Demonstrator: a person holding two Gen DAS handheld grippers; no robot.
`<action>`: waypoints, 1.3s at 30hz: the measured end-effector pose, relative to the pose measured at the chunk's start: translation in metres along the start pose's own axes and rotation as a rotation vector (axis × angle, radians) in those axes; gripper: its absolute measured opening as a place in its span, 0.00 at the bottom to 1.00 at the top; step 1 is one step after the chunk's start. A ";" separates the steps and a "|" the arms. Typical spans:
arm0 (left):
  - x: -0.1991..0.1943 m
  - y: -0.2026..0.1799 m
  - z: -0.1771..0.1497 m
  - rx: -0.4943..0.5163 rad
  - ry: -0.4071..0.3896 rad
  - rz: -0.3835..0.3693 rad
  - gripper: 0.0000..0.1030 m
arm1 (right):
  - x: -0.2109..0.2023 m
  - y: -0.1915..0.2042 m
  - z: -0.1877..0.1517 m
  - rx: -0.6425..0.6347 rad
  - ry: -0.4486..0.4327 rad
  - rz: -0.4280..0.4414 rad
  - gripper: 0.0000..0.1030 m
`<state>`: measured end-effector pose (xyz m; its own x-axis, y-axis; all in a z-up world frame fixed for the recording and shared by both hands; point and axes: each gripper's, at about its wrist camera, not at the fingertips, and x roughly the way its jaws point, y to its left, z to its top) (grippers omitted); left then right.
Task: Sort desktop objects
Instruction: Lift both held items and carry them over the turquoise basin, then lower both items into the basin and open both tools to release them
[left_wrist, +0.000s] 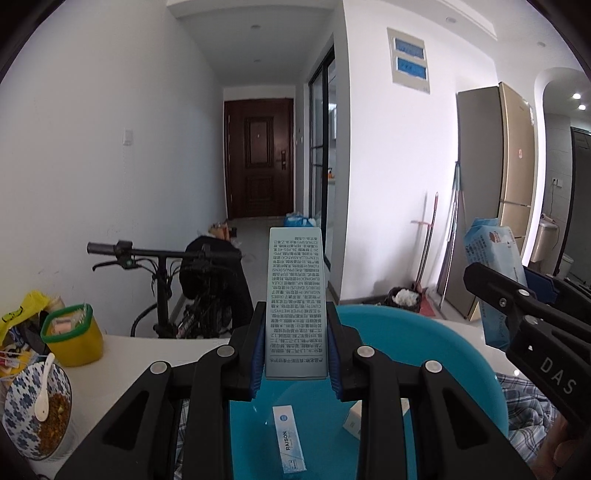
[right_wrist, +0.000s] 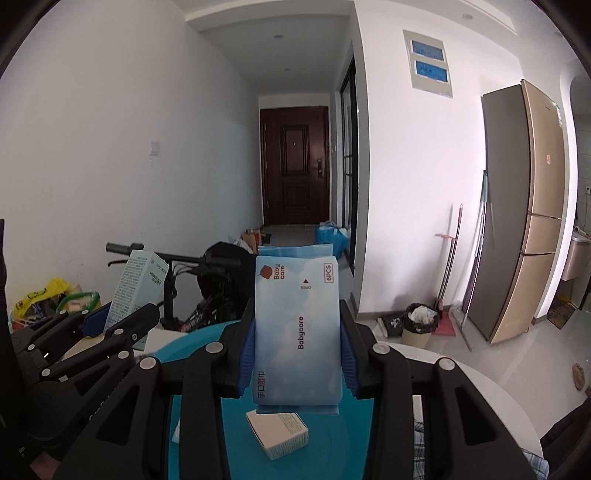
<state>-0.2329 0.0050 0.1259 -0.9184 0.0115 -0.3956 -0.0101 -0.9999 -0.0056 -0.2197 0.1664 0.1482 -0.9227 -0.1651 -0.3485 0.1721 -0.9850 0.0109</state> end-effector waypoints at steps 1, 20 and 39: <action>0.007 0.002 -0.002 -0.006 0.018 0.000 0.29 | 0.003 0.001 -0.002 -0.001 0.012 0.002 0.36; 0.085 0.009 -0.046 -0.035 0.329 -0.040 0.29 | 0.053 -0.002 -0.030 -0.043 0.204 0.010 0.36; 0.106 0.005 -0.064 -0.027 0.453 -0.036 0.29 | 0.072 0.005 -0.049 -0.091 0.308 0.032 0.36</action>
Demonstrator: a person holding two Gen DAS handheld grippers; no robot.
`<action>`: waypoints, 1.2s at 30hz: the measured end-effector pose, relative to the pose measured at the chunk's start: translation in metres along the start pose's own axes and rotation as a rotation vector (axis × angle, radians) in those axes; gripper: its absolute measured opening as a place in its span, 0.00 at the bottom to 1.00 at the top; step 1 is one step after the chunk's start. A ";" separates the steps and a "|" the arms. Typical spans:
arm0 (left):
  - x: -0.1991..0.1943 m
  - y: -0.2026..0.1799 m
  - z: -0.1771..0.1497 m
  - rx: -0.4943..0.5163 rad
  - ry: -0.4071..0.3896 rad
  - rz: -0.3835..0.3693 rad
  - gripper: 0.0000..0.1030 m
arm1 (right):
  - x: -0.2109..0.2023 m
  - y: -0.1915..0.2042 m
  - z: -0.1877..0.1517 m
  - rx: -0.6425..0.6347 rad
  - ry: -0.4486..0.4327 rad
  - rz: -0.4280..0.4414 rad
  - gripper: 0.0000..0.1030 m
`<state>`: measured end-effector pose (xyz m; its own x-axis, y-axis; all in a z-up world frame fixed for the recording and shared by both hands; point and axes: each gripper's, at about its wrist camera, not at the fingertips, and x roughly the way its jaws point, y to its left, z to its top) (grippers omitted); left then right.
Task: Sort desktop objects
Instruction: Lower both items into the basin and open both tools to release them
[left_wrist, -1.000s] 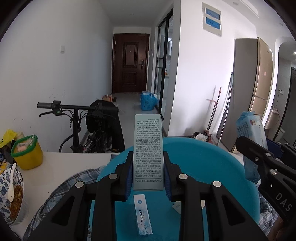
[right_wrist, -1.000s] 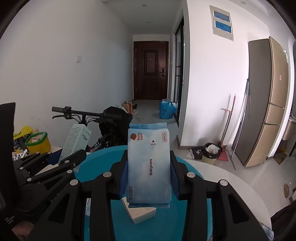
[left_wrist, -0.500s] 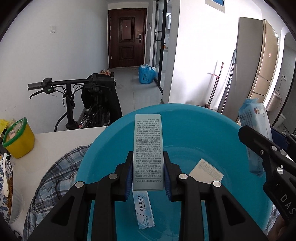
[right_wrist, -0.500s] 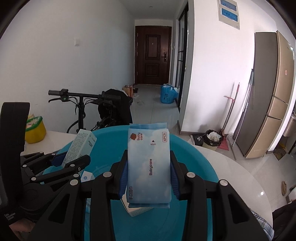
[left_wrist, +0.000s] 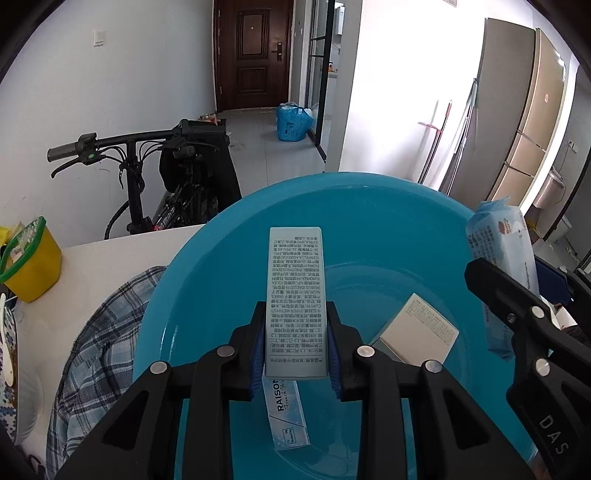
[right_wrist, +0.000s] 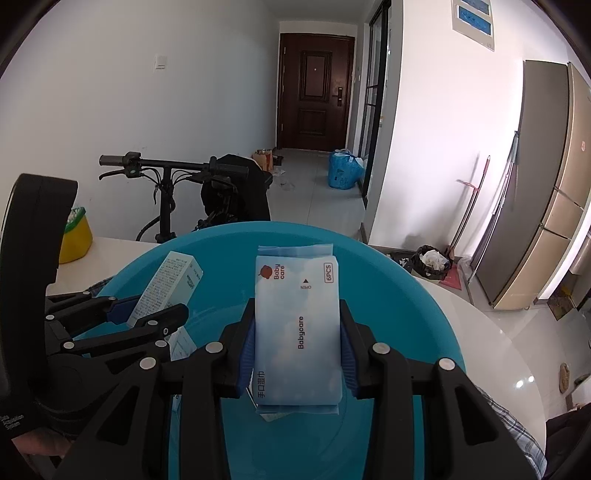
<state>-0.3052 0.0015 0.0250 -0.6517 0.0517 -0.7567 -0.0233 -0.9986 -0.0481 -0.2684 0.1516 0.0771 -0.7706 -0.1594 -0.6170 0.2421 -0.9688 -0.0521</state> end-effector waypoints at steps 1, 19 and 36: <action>0.000 -0.001 0.000 0.006 0.001 0.004 0.29 | 0.001 0.001 -0.001 -0.001 0.003 0.001 0.36; 0.005 -0.007 -0.002 0.032 0.032 0.006 0.29 | 0.009 0.013 -0.005 -0.055 0.048 -0.003 0.36; 0.004 0.000 0.000 0.013 0.024 -0.003 0.29 | 0.012 0.005 -0.002 -0.033 0.050 -0.017 0.36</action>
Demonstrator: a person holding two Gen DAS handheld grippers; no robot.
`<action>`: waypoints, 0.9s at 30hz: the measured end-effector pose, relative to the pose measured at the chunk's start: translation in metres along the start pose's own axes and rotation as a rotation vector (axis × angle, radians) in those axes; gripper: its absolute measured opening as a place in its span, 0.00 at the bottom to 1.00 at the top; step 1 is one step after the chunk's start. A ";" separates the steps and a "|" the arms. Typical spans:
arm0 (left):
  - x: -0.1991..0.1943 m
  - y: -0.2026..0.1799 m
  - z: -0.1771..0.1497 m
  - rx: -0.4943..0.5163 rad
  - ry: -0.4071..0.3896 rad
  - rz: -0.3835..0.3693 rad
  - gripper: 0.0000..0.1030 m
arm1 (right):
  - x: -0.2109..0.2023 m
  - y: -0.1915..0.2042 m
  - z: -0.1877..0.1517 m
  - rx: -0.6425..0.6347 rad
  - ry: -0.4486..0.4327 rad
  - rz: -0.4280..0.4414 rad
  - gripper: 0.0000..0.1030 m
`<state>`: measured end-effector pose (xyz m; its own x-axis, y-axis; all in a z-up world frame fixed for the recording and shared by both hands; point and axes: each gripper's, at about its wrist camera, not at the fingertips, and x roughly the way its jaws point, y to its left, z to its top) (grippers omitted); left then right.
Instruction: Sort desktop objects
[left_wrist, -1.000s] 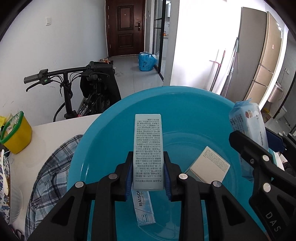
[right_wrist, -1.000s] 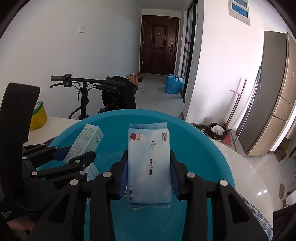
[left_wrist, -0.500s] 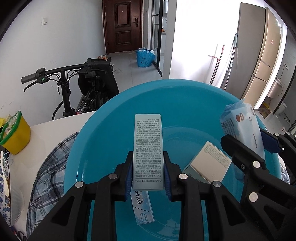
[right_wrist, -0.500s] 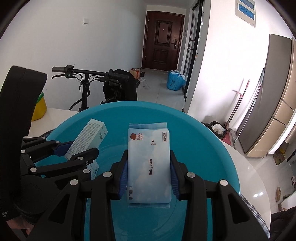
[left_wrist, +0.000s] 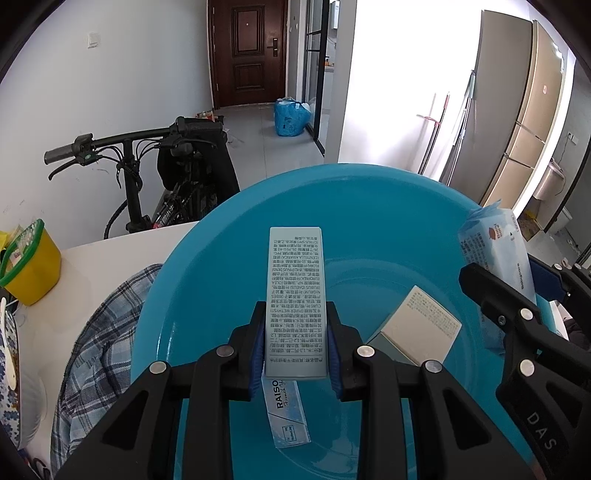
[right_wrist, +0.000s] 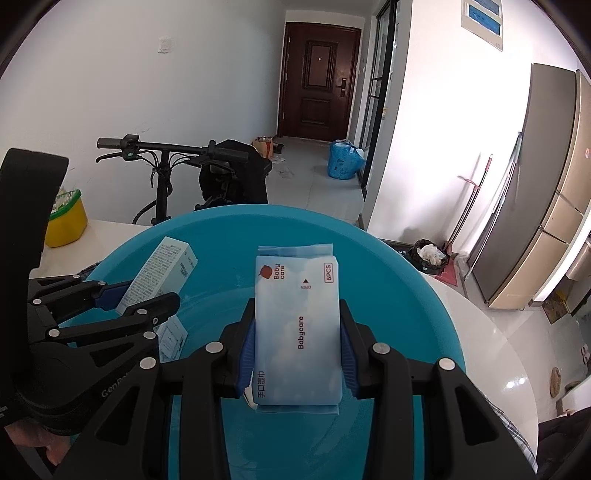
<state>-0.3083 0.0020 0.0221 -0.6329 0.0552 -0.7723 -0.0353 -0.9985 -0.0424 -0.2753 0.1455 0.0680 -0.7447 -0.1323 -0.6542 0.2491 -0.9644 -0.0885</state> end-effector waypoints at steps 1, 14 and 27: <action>0.001 0.001 0.000 -0.005 0.005 -0.002 0.29 | 0.001 0.000 0.000 0.001 0.003 -0.001 0.36; -0.007 0.005 0.002 -0.028 -0.036 0.012 0.71 | 0.001 0.001 -0.001 0.003 0.010 -0.003 0.36; -0.013 0.012 0.006 -0.052 -0.072 0.013 0.71 | 0.002 -0.002 -0.003 0.007 0.027 -0.001 0.36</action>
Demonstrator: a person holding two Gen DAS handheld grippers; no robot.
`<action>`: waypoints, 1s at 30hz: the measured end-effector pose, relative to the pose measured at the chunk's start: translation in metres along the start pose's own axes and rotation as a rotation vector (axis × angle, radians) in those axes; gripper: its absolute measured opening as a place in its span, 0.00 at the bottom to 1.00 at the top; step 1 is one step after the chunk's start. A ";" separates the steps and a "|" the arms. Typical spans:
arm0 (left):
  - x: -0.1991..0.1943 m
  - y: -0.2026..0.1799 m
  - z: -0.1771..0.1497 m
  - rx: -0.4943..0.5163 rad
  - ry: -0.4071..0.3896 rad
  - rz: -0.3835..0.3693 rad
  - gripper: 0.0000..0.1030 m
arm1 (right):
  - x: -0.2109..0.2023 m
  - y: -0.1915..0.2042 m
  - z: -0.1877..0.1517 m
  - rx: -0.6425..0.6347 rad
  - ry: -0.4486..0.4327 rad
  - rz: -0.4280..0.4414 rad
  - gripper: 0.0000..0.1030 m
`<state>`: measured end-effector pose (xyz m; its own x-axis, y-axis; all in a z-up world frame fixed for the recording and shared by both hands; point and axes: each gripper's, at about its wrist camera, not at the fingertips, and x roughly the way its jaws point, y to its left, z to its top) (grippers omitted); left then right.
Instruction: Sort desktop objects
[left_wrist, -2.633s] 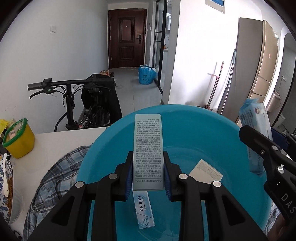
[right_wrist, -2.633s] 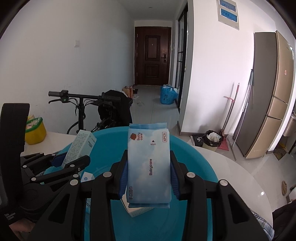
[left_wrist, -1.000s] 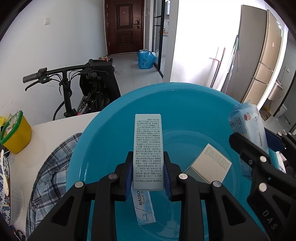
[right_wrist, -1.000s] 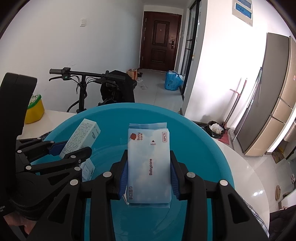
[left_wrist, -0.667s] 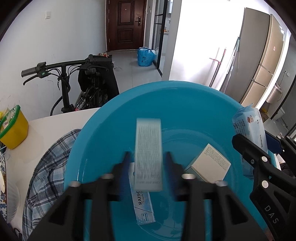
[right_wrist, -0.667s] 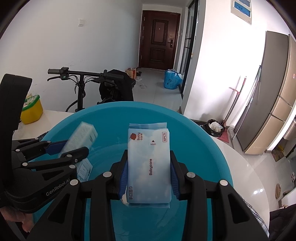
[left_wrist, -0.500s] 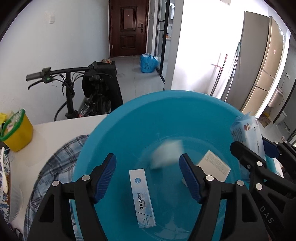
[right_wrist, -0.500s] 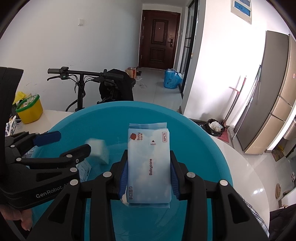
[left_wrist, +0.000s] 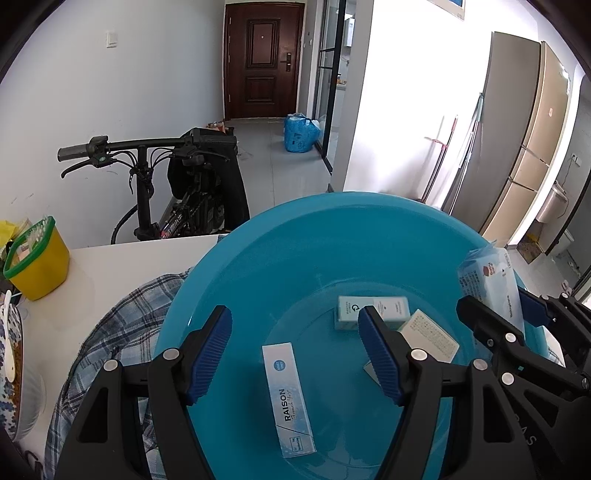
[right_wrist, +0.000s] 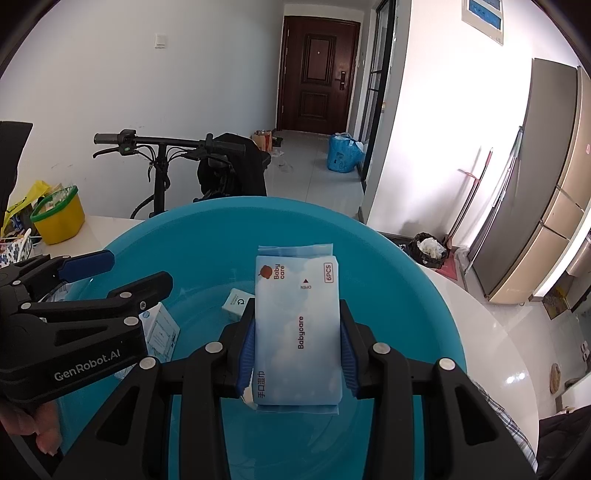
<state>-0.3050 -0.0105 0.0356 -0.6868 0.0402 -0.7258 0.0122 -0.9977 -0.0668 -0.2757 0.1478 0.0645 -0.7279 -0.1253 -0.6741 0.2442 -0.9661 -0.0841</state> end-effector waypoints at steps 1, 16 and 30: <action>0.000 0.000 0.000 0.001 0.000 -0.002 0.71 | 0.000 -0.001 0.000 0.002 0.001 -0.001 0.36; -0.004 0.002 0.002 0.007 -0.016 0.002 0.71 | 0.005 -0.011 -0.002 0.040 0.036 -0.005 0.37; -0.058 0.000 0.011 0.041 -0.203 0.033 0.71 | -0.023 -0.019 0.008 0.088 -0.075 0.002 0.61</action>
<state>-0.2732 -0.0134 0.0858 -0.8186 -0.0002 -0.5744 0.0104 -0.9998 -0.0145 -0.2688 0.1673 0.0870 -0.7743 -0.1410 -0.6169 0.1912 -0.9814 -0.0157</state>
